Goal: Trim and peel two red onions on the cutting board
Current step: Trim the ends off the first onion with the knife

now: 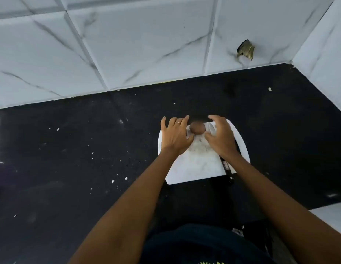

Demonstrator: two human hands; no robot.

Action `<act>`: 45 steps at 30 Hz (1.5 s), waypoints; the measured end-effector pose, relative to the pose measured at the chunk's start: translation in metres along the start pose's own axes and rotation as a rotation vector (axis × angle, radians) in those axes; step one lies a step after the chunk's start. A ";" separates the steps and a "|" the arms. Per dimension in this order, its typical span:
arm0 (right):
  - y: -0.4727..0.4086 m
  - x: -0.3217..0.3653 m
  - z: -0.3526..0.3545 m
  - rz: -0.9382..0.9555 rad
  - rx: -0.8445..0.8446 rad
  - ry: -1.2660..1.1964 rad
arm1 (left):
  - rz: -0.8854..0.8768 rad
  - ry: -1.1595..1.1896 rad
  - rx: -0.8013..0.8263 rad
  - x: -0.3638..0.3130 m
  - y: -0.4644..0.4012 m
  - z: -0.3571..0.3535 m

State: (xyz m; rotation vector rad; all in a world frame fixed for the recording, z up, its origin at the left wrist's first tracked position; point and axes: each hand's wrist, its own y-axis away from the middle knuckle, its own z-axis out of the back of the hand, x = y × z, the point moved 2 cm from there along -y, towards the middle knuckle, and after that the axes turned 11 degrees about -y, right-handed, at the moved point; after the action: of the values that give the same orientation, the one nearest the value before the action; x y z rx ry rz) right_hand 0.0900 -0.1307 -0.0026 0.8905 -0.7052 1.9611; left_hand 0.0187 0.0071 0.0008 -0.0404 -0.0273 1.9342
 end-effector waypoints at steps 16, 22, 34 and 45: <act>0.035 -0.024 0.028 -0.496 0.246 0.203 | 0.002 0.021 -0.002 -0.009 -0.026 -0.006; 0.026 -0.019 0.027 -0.499 0.245 0.183 | 0.021 0.097 0.025 -0.006 -0.028 -0.006; 0.018 0.001 0.044 -0.634 -0.104 -0.622 | 0.174 0.320 -0.224 -0.035 -0.008 0.015; 0.025 0.023 0.046 -0.545 0.049 -0.803 | 0.395 0.911 -0.079 -0.048 0.048 0.024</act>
State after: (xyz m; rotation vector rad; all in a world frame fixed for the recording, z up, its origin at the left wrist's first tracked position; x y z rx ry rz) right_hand 0.0737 -0.1659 0.0392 1.7232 -0.7405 1.1096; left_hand -0.0103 -0.0548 0.0237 -1.0334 0.5439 2.1339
